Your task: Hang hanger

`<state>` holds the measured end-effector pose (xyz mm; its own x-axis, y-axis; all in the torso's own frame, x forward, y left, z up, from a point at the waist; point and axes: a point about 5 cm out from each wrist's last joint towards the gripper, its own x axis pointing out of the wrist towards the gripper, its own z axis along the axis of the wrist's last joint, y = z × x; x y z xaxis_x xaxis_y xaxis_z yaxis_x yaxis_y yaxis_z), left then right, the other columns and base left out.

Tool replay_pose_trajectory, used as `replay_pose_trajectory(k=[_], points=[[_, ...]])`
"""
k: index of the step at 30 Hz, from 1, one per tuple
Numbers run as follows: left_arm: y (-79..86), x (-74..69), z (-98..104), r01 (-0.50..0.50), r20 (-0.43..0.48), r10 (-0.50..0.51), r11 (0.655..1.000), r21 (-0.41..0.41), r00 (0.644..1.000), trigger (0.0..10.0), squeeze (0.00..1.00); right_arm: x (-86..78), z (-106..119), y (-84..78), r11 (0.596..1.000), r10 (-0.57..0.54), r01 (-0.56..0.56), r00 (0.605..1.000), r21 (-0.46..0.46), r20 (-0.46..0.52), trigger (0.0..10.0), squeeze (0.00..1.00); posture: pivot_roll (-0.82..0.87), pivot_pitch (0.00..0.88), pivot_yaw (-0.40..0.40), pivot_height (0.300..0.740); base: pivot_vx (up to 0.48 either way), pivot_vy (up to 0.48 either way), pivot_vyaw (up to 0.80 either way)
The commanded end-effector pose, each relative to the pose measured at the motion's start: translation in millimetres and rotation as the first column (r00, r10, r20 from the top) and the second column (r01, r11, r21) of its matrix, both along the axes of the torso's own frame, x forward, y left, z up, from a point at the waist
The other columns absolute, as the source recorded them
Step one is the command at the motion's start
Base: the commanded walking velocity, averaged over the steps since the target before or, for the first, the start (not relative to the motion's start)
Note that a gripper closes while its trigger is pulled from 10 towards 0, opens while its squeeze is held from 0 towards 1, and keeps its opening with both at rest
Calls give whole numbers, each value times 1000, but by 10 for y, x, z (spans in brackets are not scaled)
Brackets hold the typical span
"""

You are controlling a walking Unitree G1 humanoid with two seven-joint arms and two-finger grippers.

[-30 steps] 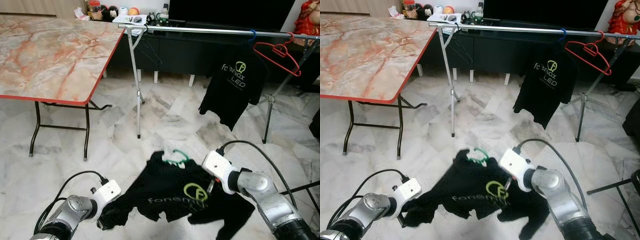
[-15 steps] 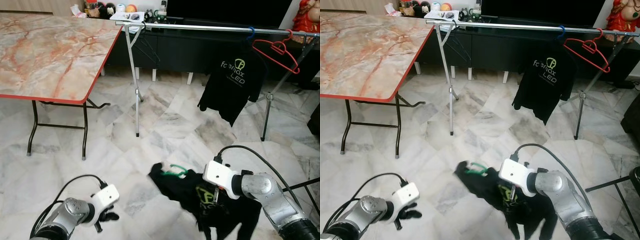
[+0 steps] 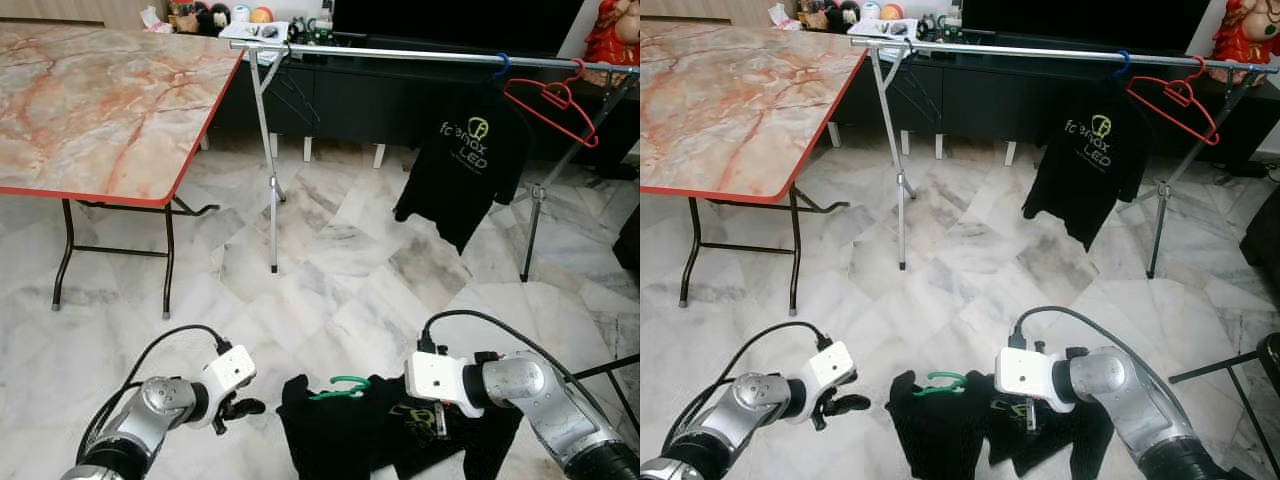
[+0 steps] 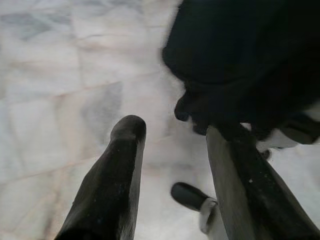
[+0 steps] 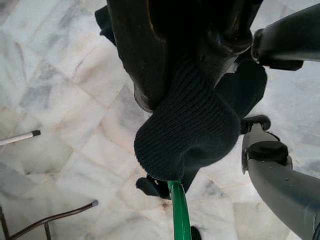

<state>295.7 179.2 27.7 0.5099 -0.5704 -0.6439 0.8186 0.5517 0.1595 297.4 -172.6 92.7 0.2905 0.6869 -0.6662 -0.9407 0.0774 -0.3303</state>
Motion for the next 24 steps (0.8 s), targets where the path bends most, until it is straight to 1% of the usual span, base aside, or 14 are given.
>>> replay_pose_trajectory(k=[1, 3, 5, 9, 11, 12, 13, 15, 18, 19, 24], points=[[-23, -47, -27, 23, -36, -24, 1000, -19, 999, 10000, 0, 44, 56, 46, 1000, 17, -17, 999, 4, 41, 10000, 0, -23, 124, -61, 740, 0, 0, 0], [-30, -69, -51, 45, -51, -45, 999, 2, 998, 10000, 0, 69, 98, 107, 999, 11, -14, 998, 49, 57, 10000, 0, -19, 124, -61, 740, 0, 0, 0], [-22, -57, -65, 36, -34, -35, 999, 33, 999, 10000, 0, 69, 148, 161, 995, 21, -26, 998, 94, 59, 10000, 0, -18, 122, -61, 740, 0, 0, 0], [-28, -47, -63, 21, -27, -20, 1000, 23, 999, 10000, 0, 45, 211, 207, 991, 54, -61, 997, 122, 59, 10000, 0, -23, 122, -61, 740, 0, 0, 0], [-28, -14, -48, -15, -1, 15, 1000, 16, 1000, 10000, 0, 35, 254, 206, 989, 68, -75, 996, 130, 59, 10000, 0, -26, 123, -62, 740, 0, 0, 0], [-3, 17, -48, -60, 34, 58, 998, 34, 998, 10000, 0, 33, 292, 195, 988, 73, -81, 995, 133, 62, 10000, 0, -30, 123, -61, 740, 0, 0, 0], [-3, 17, -48, -60, 34, 58, 998, 34, 998, 10000, 0, 33, 292, 195, 988, 73, -81, 995, 133, 62, 10000, 0, -30, 123, -61, 740, 0, 0, 0], [36, 13, -82, -101, 32, 100, 993, 52, 994, 10000, 0, 29, 322, 198, 987, 82, -90, 994, 134, 68, 10000, 0, -33, 124, -62, 740, 0, 0, 0], [58, -3, -115, -140, 25, 139, 989, 43, 990, 10000, 0, 11, 378, 229, 981, 95, -106, 993, 162, 70, 10000, 0, -34, 125, -61, 740, 0, 0, 0], [73, -8, -134, -168, 32, 166, 985, 48, 986, 10000, 0, 6, 412, 246, 978, 100, -112, 992, 173, 75, 10000, 0, -34, 126, -60, 740, 0, 0, 0], [62, -47, -188, -190, 8, 190, 982, 21, 982, 10000, 0, 24, 473, 247, 977, 93, -109, 991, 183, 91, 10000, 0, -36, 126, -61, 740, 0, 0, 0]])
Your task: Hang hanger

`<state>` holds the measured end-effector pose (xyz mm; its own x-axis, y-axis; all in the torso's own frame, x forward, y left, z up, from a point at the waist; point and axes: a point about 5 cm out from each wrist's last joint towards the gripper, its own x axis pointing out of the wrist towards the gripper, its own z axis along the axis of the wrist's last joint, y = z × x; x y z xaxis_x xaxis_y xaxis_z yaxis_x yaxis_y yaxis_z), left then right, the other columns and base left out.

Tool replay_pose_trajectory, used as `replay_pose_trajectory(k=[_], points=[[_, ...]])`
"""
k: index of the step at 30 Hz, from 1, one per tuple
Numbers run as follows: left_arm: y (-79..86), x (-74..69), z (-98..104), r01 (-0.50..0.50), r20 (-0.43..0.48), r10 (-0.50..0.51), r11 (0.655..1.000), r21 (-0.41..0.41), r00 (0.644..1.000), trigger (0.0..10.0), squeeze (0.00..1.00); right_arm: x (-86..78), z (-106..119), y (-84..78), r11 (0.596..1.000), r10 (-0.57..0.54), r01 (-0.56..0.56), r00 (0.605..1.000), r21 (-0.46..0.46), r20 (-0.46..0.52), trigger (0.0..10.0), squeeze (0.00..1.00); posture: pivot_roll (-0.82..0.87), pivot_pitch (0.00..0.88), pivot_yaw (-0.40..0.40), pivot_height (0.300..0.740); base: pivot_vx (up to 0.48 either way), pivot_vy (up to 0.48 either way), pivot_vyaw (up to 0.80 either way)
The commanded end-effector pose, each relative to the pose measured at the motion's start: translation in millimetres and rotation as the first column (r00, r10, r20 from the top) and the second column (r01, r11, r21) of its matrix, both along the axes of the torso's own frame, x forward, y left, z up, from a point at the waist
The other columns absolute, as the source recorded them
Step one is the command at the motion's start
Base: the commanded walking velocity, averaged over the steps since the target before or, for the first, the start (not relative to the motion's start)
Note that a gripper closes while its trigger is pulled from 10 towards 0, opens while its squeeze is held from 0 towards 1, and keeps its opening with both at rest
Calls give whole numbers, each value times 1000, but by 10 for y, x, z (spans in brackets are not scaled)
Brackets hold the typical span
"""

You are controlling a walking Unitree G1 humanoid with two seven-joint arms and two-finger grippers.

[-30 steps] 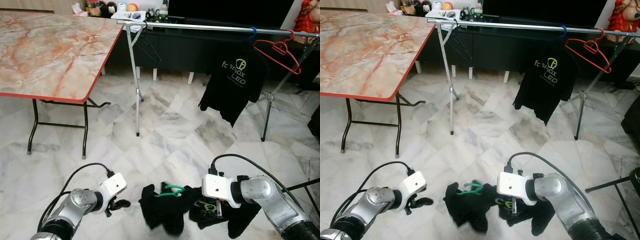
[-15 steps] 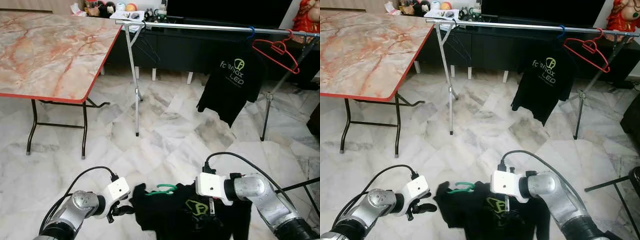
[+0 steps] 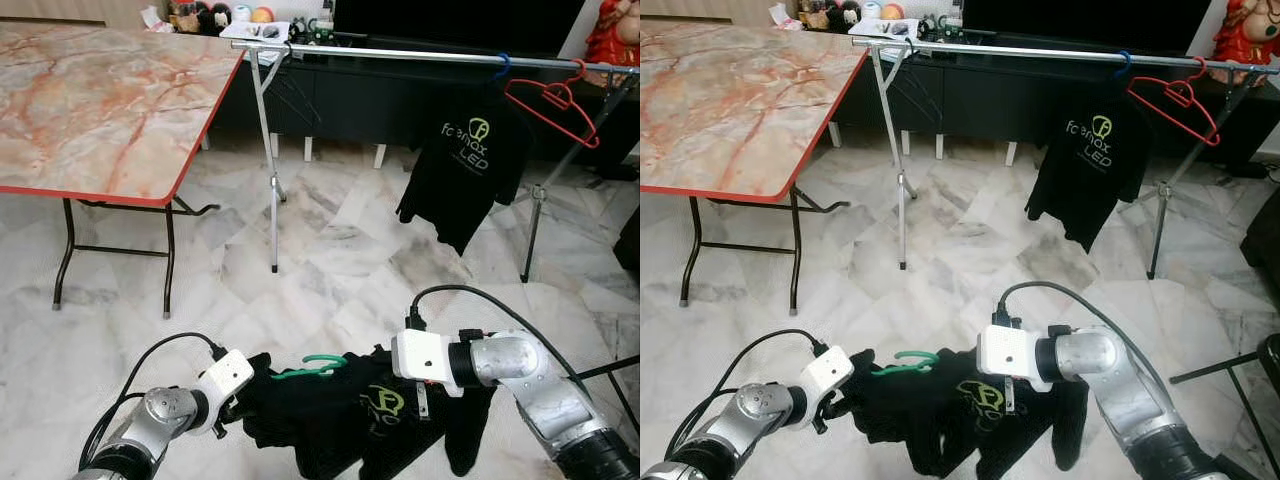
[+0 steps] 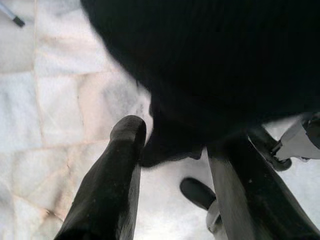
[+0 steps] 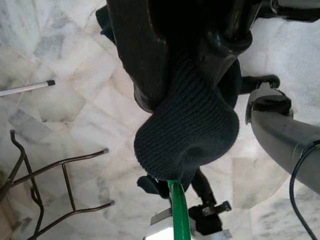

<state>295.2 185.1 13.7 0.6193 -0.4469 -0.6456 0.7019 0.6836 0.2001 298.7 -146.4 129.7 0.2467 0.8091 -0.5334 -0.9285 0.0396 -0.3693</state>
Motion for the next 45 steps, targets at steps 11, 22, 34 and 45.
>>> replay_pose_trajectory(k=[11, 22, 34, 45], points=[[-72, -38, -53, -95, -1, 95, 984, -151, 995, 10000, 0, 0, 105, -14, 999, -17, 16, 1000, 40, 22, 10000, 0, -41, 117, -63, 740, 0, 0, 0], [-74, -89, -84, -77, -37, 71, 977, -198, 997, 0, 0, 25, 133, -7, 997, -32, 31, 999, 70, 18, 10000, 0, -39, 115, -67, 740, 0, 0, 0], [-86, -129, -119, -62, -61, 51, 978, -199, 997, 0, 0, 58, 153, -41, 996, -62, 60, 998, 70, 32, 10000, 0, -42, 116, -67, 740, 0, 0, 0], [187, -12, -61, -333, 21, 338, 933, -138, 941, 0, 0, 148, 105, -119, 983, -180, 177, 981, 52, 67, 10000, 0, -39, 119, -67, 740, 0, 0, 0]])
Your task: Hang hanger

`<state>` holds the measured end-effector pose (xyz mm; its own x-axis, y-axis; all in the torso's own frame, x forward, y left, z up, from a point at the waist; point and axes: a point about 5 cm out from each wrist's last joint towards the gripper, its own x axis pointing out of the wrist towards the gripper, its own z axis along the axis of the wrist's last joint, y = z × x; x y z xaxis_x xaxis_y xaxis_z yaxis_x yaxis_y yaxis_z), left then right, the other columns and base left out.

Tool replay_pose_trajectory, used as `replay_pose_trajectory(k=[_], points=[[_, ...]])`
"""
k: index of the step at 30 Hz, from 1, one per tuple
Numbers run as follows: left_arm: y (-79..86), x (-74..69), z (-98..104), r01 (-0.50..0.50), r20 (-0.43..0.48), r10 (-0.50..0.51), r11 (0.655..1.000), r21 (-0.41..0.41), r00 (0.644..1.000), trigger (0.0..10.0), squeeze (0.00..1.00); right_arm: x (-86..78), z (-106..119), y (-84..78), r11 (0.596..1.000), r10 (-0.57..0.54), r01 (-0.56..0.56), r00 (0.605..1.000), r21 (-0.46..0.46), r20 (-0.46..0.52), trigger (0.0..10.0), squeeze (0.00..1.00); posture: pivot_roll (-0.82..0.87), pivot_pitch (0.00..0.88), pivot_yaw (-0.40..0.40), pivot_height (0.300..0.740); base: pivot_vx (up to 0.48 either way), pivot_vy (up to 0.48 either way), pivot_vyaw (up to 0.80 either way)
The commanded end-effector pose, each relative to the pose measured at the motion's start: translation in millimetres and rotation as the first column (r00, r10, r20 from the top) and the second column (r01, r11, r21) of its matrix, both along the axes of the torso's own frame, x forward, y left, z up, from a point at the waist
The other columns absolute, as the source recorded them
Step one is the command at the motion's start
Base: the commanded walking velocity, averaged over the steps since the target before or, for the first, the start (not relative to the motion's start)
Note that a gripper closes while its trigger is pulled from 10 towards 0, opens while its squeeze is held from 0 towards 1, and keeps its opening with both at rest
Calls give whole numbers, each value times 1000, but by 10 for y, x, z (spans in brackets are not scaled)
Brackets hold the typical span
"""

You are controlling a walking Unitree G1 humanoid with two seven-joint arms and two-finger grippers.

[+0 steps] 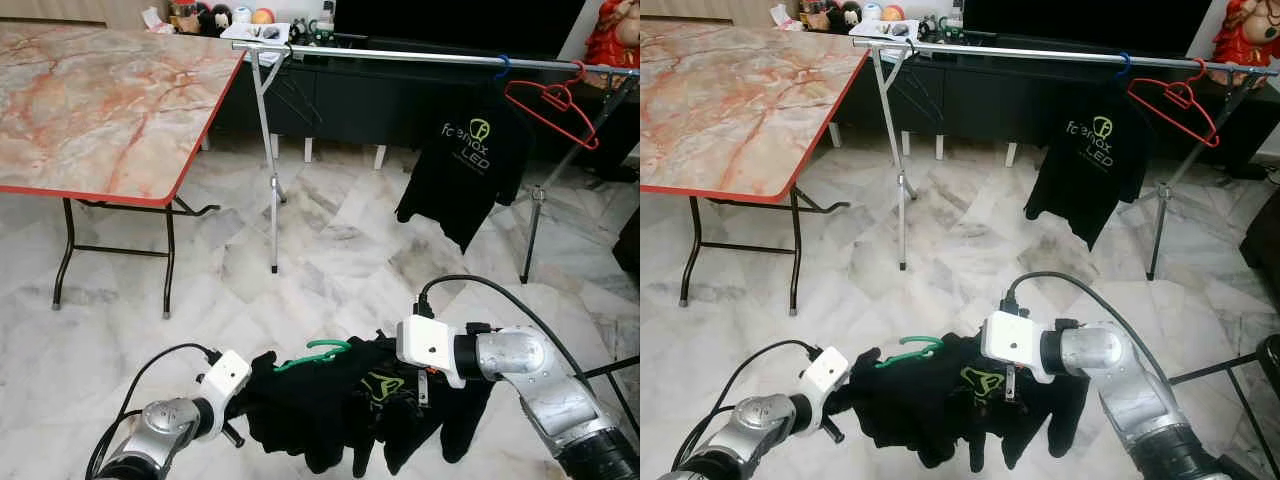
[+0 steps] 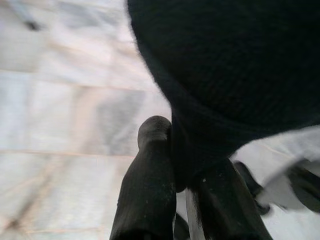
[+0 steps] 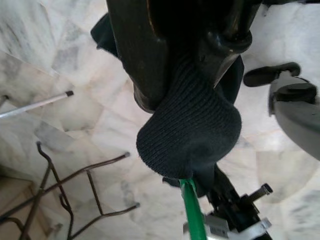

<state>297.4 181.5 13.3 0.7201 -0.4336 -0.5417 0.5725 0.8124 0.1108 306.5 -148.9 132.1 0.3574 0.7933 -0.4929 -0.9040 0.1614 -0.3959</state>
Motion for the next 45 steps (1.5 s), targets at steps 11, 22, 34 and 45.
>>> replay_pose_trajectory(k=[11, 22, 34, 45], points=[[507, 49, 50, -416, 57, 413, 908, 52, 909, 0, 0, -82, -63, -78, 999, 9, -10, 999, -30, -36, 10000, 0, -37, 118, -68, 740, 0, 0, 0], [169, -175, -135, 78, -83, -71, 994, 81, 994, 10000, 47, -77, -57, -81, 999, 9, -10, 999, -32, -38, 10000, 0, -34, 120, -70, 740, 0, 0, 0], [111, -165, -118, 116, -99, -112, 992, 38, 989, 10000, 0, -61, -23, -68, 1000, 13, -14, 999, -20, -31, 10000, 0, -36, 129, -68, 740, 0, 0, 0], [118, -104, -91, 17, -48, -15, 999, 32, 999, 10000, 1000, -72, 14, -50, 1000, 29, -29, 999, -4, -32, 10000, 0, -40, 132, -66, 740, 0, 0, 0]])
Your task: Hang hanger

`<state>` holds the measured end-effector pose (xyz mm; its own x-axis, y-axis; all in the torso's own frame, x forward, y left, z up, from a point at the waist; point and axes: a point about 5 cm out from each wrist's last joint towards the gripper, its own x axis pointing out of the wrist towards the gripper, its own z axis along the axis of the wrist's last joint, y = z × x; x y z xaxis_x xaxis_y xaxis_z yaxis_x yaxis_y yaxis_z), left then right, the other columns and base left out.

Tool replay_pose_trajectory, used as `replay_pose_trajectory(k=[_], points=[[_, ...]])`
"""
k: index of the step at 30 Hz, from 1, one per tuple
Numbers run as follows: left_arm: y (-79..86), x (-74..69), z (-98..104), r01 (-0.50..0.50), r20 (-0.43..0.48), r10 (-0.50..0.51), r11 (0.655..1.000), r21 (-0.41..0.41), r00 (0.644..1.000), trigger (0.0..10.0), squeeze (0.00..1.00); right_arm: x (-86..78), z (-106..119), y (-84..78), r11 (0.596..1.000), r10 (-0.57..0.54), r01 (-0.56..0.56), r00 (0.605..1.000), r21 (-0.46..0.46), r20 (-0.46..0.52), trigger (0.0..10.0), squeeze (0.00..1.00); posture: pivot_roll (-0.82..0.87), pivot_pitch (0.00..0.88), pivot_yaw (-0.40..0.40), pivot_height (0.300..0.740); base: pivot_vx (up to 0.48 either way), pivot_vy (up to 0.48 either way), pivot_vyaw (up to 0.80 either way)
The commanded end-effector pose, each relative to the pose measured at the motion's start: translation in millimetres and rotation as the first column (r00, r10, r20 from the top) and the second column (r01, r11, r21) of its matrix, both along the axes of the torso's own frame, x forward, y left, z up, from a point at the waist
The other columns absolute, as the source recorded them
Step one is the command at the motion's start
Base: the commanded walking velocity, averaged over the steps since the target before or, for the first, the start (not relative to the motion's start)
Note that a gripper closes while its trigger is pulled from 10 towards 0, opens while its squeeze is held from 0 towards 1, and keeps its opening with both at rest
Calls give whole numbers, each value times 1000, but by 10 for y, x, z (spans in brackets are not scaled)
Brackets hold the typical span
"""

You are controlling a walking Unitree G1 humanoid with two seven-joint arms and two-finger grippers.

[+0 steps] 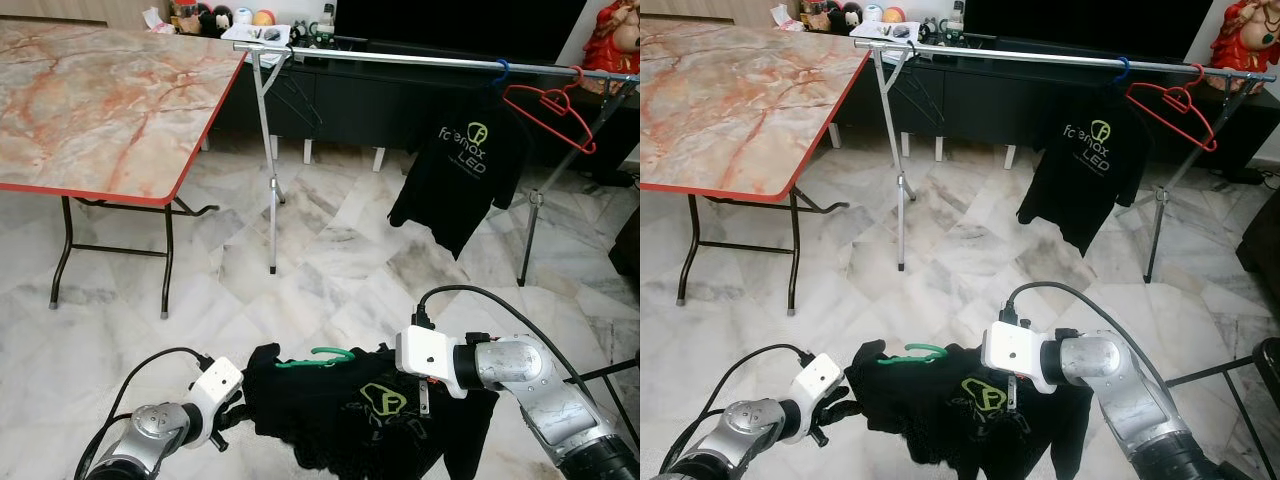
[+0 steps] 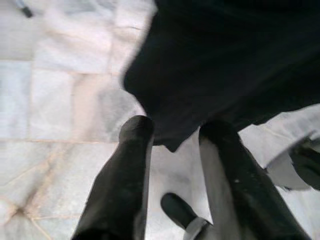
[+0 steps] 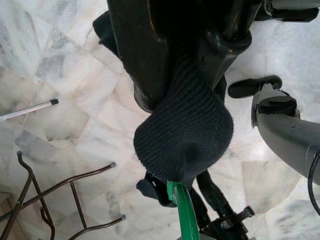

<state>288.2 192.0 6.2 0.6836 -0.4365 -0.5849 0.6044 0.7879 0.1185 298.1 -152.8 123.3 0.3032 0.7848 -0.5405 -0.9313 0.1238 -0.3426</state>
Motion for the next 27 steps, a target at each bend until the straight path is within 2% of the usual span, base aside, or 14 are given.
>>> replay_pose_trajectory(k=[1, 7, 11, 12, 21, 25, 27], points=[[32, -2, -10, -31, 3, 31, 1000, 7, 1000, 10000, 1000, 15, 106, -23, 1000, -1, 0, 1000, 27, 30, 10000, 0, -43, 132, -67, 740, 0, 0, 0], [40, -14, -25, -37, -9, 37, 999, 5, 999, 10000, 1000, 27, 127, -56, 1000, 1, -2, 999, 16, 32, 10000, 0, -46, 130, -69, 740, 0, 0, 0], [-8, -33, -51, -39, -28, 38, 999, -30, 999, 10000, 1000, 53, 175, -53, 1000, -1, 0, 999, 25, 39, 10000, 0, -51, 127, -72, 740, 0, 0, 0], [-47, -42, -62, -29, -40, 27, 998, -51, 999, 10000, 0, 58, 201, -43, 999, 3, -5, 999, 34, 43, 10000, 0, -53, 125, -74, 740, 0, 0, 0], [-116, -57, -79, -5, -58, 0, 997, -79, 998, 10000, 0, 56, 295, -25, 997, 22, -26, 999, 66, 47, 10000, 0, -59, 119, -74, 740, 0, 0, 0], [-116, -44, -73, -24, -44, 20, 997, -76, 999, 10000, 0, 47, 290, -31, 998, 24, -27, 999, 64, 46, 10000, 0, -62, 113, -73, 740, 0, 0, 0], [-89, -11, -54, -64, -19, 63, 996, -59, 998, 10000, 0, 33, 294, -31, 997, 28, -31, 999, 66, 44, 10000, 0, -64, 108, -72, 740, 0, 0, 0]])
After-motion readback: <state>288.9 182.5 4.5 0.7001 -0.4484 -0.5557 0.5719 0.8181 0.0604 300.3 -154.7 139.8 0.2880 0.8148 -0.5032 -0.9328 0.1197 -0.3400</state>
